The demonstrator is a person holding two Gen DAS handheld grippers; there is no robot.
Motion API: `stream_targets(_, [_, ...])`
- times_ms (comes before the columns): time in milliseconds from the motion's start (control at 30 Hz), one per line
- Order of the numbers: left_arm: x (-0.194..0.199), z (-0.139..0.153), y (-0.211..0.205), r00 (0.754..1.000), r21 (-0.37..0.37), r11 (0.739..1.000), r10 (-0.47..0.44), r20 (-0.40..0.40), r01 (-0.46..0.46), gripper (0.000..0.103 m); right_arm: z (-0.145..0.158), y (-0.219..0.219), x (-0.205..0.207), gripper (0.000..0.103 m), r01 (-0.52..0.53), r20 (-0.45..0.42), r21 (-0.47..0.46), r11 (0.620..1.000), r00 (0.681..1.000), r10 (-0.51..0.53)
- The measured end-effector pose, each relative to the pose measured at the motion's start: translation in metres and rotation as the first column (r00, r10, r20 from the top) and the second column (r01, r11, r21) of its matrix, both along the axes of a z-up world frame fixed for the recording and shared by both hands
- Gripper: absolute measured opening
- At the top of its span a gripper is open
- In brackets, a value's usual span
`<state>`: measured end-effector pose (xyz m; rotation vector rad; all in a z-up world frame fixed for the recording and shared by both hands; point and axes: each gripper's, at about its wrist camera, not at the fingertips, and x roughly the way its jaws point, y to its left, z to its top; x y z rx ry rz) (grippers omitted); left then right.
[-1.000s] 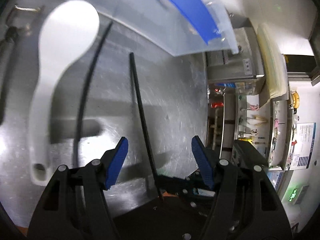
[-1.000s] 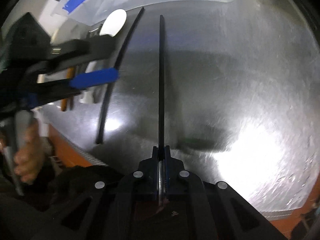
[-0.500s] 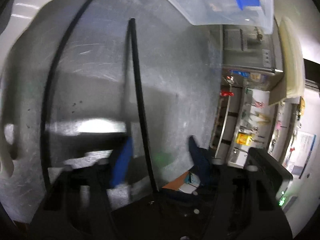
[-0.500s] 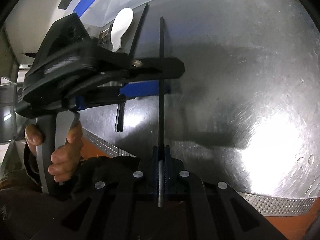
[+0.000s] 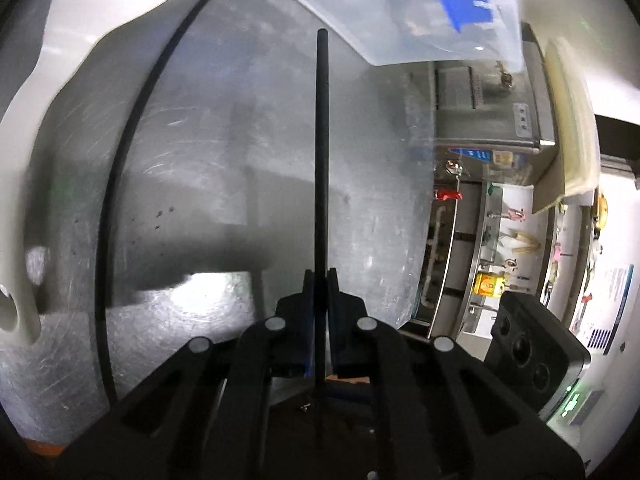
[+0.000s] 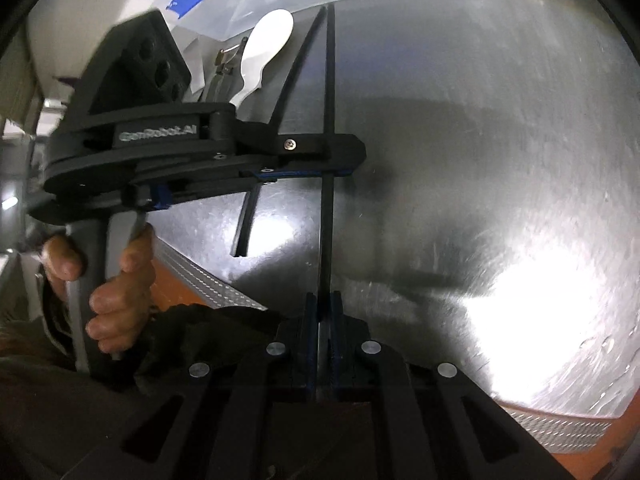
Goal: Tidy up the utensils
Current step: 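Lift both chopsticks into the clear box and open both tools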
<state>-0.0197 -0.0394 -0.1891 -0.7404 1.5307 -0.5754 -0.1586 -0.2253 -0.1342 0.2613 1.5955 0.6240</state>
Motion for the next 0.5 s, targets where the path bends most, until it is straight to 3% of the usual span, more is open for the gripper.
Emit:
stream_targets(133, [0.000,0.004,-0.003,1.000,-0.022,0.999,-0.024,0.008,0.024,0.005,-0.009,0.000,0.003,0.010,0.002,-0.034,0.005,1.000,0.999,-0.002])
stream_targets(267, [0.002,0.022,-0.005,0.998,-0.039,0.998,-0.049,0.051,0.051,0.005,0.001,-0.004,0.002,0.007,0.012,-0.007,0.024,1.000,1.000,-0.012])
stream_targets(400, [0.008,0.073,-0.007,0.981,-0.067,0.993,-0.081,0.177,0.094,0.005,0.050,-0.009,0.002,0.007,0.007,0.095,0.088,0.996,0.995,-0.016])
stream_targets(500, [0.022,0.126,-0.010,0.946,-0.074,0.988,-0.108,0.306,0.136,0.005,0.093,-0.014,0.012,0.007,0.008,0.203,0.126,0.992,0.979,-0.034])
